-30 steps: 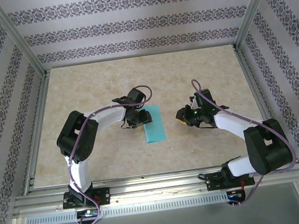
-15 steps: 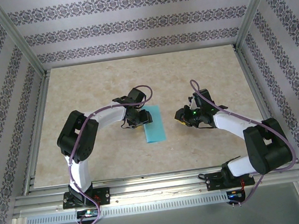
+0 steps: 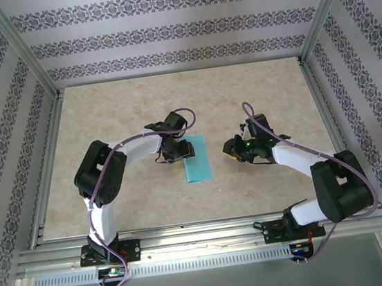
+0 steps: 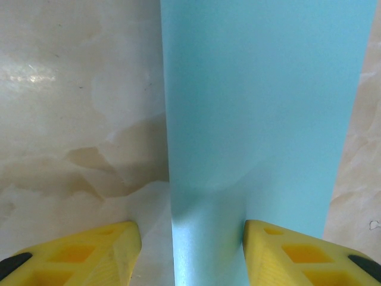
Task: Fold a paper plane with a square sheet of paper (pick it up from the middle)
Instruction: Hold the square sheet of paper at the center of the table.
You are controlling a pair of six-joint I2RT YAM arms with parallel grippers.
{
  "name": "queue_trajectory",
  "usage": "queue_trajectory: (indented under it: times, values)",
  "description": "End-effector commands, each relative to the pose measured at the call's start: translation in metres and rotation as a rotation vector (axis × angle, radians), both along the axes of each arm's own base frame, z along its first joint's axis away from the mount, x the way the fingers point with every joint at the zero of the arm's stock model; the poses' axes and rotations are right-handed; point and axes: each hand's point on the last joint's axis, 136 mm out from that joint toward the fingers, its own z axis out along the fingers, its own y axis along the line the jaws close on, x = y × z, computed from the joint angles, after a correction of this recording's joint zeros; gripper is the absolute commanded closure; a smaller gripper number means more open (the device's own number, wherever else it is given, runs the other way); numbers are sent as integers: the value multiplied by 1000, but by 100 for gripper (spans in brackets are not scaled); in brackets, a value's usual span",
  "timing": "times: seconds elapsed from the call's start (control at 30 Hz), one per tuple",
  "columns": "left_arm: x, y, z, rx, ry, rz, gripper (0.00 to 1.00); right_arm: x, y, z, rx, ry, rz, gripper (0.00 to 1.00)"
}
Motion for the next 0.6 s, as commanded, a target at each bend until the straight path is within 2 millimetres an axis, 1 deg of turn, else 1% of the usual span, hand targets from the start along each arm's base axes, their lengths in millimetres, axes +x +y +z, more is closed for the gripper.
queue_trajectory:
  times: [0.0, 0.07, 0.2, 0.3, 0.43, 0.53, 0.57]
  values:
    - [-15, 17, -44, 113, 62, 4, 48, 4, 5, 5, 4, -23, 24, 74]
    - [-15, 18, -44, 117, 64, 2, 48, 4, 6, 5, 4, -22, 27, 74]
    - [-15, 16, -43, 108, 65, 8, 48, 4, 10, 4, 14, -17, 46, 78]
    - [-15, 15, -44, 104, 65, 8, 47, 4, 17, 4, 24, -17, 74, 84]
    - [-15, 17, -43, 109, 64, 8, 47, 7, 36, 3, 20, -15, 146, 95]
    - [-14, 16, -43, 107, 61, 12, 48, 15, 44, -4, -60, -21, 163, 100]
    - [-14, 17, -43, 108, 61, 12, 48, 18, 46, -6, -80, -26, 167, 100]
